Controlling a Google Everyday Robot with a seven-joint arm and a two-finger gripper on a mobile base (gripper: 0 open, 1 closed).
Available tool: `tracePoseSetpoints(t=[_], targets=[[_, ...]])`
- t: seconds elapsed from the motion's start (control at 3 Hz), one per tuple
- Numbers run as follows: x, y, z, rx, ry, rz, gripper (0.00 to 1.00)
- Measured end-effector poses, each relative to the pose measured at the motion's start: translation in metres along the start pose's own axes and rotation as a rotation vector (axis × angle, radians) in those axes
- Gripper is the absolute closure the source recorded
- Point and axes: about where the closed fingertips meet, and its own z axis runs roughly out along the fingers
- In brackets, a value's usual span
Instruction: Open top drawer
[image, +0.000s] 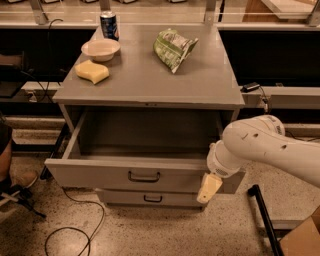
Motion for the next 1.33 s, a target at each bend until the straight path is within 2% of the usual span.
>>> tracePoseSetpoints(t=[0.33,1.0,1.33], targets=[[0.007,0.000,-0.022,0.034,-0.009,0.010,0.00],[0.034,-0.004,-0.124,0.235,-0.046,0.046,0.00],[0.038,-0.003,-0.131,0.245,-0.045,0.050,0.00]])
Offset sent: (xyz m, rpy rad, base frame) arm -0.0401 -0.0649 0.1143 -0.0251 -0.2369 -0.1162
